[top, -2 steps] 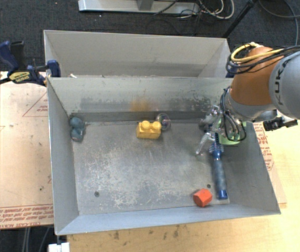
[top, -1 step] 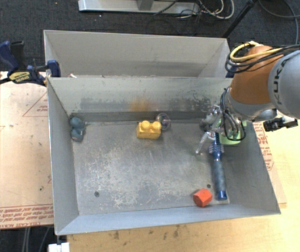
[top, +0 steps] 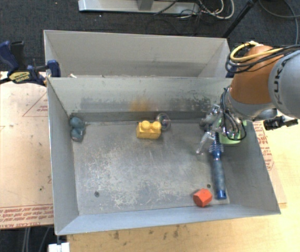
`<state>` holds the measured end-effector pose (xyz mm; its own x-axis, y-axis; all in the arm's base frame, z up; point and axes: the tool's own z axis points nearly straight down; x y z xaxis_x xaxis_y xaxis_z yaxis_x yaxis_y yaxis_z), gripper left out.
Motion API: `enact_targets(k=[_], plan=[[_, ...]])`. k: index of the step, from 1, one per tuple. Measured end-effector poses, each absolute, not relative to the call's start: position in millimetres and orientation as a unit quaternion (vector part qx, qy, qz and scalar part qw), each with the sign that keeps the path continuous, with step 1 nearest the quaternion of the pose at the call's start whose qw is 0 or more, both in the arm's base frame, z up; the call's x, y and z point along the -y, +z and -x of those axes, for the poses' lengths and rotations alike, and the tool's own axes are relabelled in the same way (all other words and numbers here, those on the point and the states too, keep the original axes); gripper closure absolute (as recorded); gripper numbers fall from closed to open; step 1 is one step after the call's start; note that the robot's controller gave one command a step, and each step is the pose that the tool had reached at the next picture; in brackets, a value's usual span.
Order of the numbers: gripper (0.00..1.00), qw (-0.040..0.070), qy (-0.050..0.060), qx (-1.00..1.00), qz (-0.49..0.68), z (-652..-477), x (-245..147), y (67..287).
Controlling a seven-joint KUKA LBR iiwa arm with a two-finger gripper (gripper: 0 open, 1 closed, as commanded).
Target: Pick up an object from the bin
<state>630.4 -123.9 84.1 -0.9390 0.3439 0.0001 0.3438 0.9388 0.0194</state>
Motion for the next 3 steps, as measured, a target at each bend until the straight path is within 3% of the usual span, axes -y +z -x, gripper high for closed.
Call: enact_targets(k=[3], plan=[[0.00,0.001,0.011,-0.976,-0.219,-631.3,124.0,84.9]])
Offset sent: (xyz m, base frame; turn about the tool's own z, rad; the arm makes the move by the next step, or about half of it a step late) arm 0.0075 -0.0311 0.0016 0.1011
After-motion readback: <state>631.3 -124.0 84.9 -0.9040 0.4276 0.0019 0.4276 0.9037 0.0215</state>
